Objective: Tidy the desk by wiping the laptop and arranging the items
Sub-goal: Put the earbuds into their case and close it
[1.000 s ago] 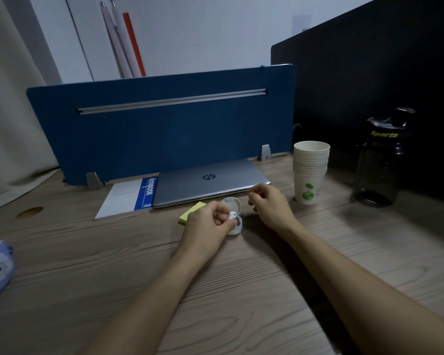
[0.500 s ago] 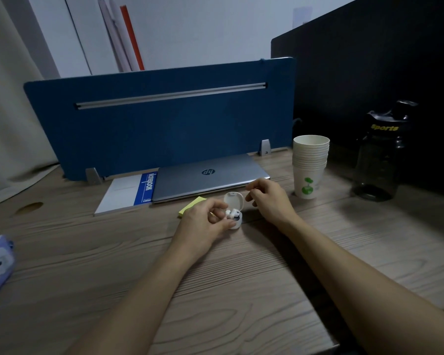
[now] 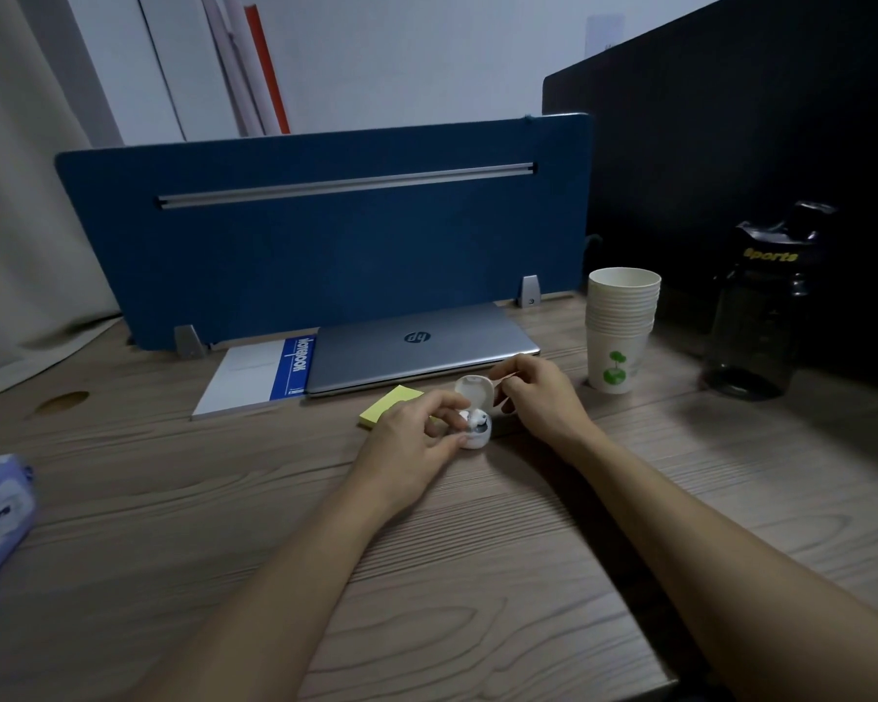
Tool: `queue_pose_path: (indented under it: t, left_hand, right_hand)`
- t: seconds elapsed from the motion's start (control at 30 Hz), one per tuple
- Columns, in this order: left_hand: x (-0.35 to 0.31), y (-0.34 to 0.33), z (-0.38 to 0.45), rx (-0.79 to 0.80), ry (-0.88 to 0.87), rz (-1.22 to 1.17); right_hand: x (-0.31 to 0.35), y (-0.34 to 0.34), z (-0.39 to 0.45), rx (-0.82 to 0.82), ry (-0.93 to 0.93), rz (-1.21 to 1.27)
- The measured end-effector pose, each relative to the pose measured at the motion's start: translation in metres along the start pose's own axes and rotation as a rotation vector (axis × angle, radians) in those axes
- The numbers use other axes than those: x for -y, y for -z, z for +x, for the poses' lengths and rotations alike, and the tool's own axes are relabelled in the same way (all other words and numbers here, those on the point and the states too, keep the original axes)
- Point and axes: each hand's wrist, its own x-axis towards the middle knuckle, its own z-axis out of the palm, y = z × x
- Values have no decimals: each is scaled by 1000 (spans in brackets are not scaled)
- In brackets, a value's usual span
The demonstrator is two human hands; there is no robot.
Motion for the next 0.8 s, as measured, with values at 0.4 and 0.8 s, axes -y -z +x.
queue_pose_path:
  t: [0.4, 0.8]
  left_hand:
    - [-3, 1, -2, 120, -27, 2]
    - [-1, 5, -4, 157, -72, 17]
  right_hand:
    - [1, 0, -1, -1, 18, -28]
    - [0, 2, 0, -26, -5, -43]
